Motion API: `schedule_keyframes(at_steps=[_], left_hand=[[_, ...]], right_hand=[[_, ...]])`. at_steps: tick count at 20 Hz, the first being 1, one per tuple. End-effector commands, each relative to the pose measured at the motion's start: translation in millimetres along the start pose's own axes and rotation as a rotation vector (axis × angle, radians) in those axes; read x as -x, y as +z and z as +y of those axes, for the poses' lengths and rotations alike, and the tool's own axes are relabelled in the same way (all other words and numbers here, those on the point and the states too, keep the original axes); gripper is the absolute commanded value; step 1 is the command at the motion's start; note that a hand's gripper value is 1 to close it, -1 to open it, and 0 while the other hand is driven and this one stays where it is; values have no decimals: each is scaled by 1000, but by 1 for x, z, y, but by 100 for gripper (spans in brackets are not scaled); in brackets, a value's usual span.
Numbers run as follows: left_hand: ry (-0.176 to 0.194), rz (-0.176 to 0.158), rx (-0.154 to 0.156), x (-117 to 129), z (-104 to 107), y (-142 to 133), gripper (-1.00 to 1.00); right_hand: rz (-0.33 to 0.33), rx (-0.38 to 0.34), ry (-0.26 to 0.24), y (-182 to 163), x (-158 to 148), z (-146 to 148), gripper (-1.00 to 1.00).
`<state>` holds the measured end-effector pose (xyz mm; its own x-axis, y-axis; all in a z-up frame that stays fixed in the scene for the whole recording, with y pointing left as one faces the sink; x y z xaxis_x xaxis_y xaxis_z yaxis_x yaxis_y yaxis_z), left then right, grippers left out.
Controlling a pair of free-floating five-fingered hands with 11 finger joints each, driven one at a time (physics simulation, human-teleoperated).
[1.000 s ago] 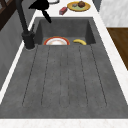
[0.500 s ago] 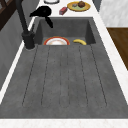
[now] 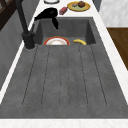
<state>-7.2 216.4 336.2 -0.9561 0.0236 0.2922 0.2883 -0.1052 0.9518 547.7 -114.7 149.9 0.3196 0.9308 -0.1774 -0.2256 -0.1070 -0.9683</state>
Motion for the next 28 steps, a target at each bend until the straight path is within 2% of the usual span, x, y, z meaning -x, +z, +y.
schedule_keyframes(at_steps=[1, 9, 14, 20, 26, 28], left_hand=[[0, 0, 0, 0, 0, 0, 0], [0, 0, 0, 0, 0, 0, 0], [0, 0, 0, 0, 0, 0, 0], [0, 0, 0, 0, 0, 0, 0], [0, 0, 0, 0, 0, 0, 0], [0, 0, 0, 0, 0, 0, 0]], right_hand=[[-49, -22, -37, 17, 20, 7, -100], [-75, -27, -91, 34, 70, -2, -100], [-84, -77, -133, 46, 99, -19, -100], [-91, -138, -127, 71, 135, -23, -100], [-100, -172, -143, 92, 170, -31, -100], [-107, -213, -143, 94, 180, -32, -100]])
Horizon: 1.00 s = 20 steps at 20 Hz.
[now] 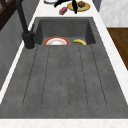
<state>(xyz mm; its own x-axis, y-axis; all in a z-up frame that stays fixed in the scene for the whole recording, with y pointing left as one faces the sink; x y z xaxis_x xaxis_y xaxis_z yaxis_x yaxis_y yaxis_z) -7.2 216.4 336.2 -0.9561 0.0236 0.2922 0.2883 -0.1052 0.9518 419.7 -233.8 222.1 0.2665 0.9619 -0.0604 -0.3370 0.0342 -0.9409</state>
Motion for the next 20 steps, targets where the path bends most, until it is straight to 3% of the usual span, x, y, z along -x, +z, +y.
schedule_keyframes(at_steps=[1, 9, 20], left_hand=[[0, 0, 0, 0, 0, 0, 0], [0, 0, 0, 0, 0, 0, 0], [0, 0, 0, 0, 0, 0, 0]], right_hand=[[-19, -82, -39, 9, 19, -4, -100], [-19, -212, -1, 5, 56, -5, -100], [-48, -223, -35, -9, 126, -9, -100]])
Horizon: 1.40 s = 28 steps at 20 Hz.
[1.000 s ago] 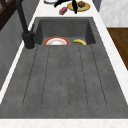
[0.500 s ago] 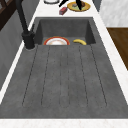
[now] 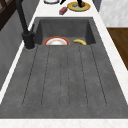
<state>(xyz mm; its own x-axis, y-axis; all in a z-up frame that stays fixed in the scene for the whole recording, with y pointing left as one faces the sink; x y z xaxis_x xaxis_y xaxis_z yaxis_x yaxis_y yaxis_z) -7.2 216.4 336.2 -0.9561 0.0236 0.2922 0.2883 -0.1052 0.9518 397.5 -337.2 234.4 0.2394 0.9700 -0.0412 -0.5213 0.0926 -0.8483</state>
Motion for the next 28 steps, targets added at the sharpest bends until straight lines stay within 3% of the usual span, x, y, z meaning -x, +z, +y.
schedule_keyframes(at_steps=[1, 12, 18, 24, 28], left_hand=[[0, 0, 0, 0, 0, 0, 0], [0, 0, 0, 0, 0, 0, 0], [0, 0, 0, 0, 0, 0, 0], [0, 0, 0, 0, 0, 0, 0], [0, 0, 0, 0, 0, 0, 0]], right_hand=[[-18, -8, -29, -6, 27, -3, -100], [-27, 27, -39, -25, 107, -14, -100], [83, 21, -73, -41, 135, -1, -100], [260, 14, -115, -63, 135, 26, -100], [237, -29, -103, -92, 133, 18, -100]])
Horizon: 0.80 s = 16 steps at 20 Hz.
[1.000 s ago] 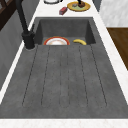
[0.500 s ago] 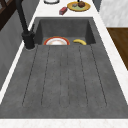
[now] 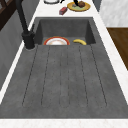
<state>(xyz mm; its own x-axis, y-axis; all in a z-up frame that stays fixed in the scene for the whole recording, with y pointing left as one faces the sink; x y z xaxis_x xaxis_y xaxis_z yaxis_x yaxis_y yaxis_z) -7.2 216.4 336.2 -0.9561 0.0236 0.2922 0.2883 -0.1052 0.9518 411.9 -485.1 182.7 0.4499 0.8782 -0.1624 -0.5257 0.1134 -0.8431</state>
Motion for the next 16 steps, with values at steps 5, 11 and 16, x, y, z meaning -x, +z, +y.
schedule_keyframes(at_steps=[5, 11, 16], left_hand=[[0, 0, 0, 0, 0, 0, 0], [0, 0, 0, 0, 0, 0, 0], [0, 0, 0, 0, 0, 0, 0]], right_hand=[[-75, -92, -57, -49, -5, -9, -100], [-139, -119, -105, -72, -8, 12, -100], [-160, -139, -121, -97, -14, 29, -100]])
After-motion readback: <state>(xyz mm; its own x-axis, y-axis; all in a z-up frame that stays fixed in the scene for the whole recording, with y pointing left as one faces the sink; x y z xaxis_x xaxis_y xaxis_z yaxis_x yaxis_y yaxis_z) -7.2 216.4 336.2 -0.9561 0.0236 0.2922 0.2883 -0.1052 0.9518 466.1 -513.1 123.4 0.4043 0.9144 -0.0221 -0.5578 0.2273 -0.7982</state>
